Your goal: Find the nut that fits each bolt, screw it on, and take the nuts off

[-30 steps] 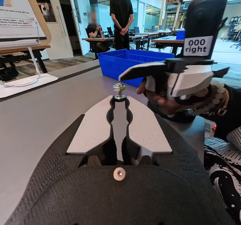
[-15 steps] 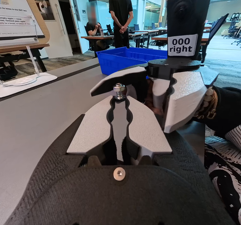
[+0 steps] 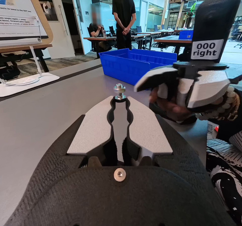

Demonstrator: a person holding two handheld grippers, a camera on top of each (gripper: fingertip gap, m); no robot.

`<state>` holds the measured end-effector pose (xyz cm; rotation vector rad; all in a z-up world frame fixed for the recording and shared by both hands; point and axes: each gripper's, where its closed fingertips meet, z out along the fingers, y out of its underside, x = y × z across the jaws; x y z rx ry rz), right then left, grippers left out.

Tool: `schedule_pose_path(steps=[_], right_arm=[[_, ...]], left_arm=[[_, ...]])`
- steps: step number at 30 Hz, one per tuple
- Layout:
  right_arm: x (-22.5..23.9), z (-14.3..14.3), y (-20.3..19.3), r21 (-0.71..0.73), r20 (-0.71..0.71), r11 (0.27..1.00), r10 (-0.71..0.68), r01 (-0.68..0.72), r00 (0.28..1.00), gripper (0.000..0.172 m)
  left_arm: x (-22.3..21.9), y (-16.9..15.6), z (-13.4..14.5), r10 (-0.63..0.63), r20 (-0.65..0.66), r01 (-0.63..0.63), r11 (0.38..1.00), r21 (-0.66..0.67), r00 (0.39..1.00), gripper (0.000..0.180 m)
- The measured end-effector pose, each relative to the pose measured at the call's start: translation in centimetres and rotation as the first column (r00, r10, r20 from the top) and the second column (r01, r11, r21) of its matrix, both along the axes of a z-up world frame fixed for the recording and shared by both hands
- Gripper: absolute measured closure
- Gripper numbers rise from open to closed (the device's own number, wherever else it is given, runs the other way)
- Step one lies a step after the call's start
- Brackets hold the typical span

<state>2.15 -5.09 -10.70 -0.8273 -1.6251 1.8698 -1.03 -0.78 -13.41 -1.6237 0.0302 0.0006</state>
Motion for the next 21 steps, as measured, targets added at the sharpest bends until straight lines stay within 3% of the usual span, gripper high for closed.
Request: schedule_pose_path(steps=[4, 10, 21], right_arm=[[0.0, 0.4, 1.2, -0.024, -0.023, 0.999, -0.046, 0.046, 0.999, 0.123], [-3.0, 0.1, 0.7, -0.019, 0.001, 0.999, -0.046, 0.046, 0.999, 0.093], [-3.8, -0.6, -1.4, 0.064, 0.017, 0.998, 0.017, -0.018, 1.0, 0.093]], left_arm=[[0.1, 0.0, 0.0, -0.003, -0.007, 0.003, 1.0, -0.002, 1.0, 0.166], [0.3, 0.0, 0.0, -0.014, -0.015, 0.014, 1.0, 0.0, 1.0, 0.166], [0.3, 0.0, -0.1, -0.014, -0.015, 0.014, 1.0, -0.002, 1.0, 0.166]])
